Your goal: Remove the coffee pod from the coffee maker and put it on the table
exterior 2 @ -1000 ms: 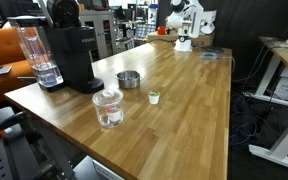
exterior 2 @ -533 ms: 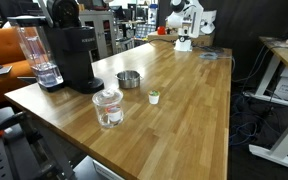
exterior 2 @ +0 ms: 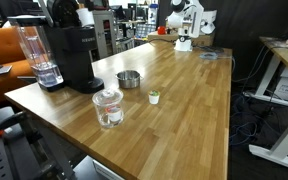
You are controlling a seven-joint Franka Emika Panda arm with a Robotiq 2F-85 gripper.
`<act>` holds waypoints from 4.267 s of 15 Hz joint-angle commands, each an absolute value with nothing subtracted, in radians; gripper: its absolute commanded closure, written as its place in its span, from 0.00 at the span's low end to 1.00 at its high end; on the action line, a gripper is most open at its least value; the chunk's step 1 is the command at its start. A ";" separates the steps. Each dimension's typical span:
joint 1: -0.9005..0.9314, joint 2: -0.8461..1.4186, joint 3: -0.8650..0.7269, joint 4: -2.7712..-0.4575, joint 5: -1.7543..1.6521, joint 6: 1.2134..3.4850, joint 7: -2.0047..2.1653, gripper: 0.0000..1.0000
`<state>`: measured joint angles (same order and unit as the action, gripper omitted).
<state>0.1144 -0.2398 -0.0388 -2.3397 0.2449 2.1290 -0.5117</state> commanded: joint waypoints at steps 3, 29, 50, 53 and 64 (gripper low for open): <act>0.117 -0.277 -0.029 -2.419 0.265 2.167 -0.508 0.99; 0.104 -0.143 -0.075 -2.417 0.297 2.206 -0.627 0.99; 0.071 -0.043 -0.058 -2.398 0.397 2.184 -0.808 0.99; 0.050 -0.008 -0.063 -2.384 0.440 2.177 -0.883 0.99; -0.035 0.166 -0.037 -2.277 0.471 2.131 -1.052 0.99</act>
<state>0.0037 0.1262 -0.0659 -2.3288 0.4581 2.1791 -1.0043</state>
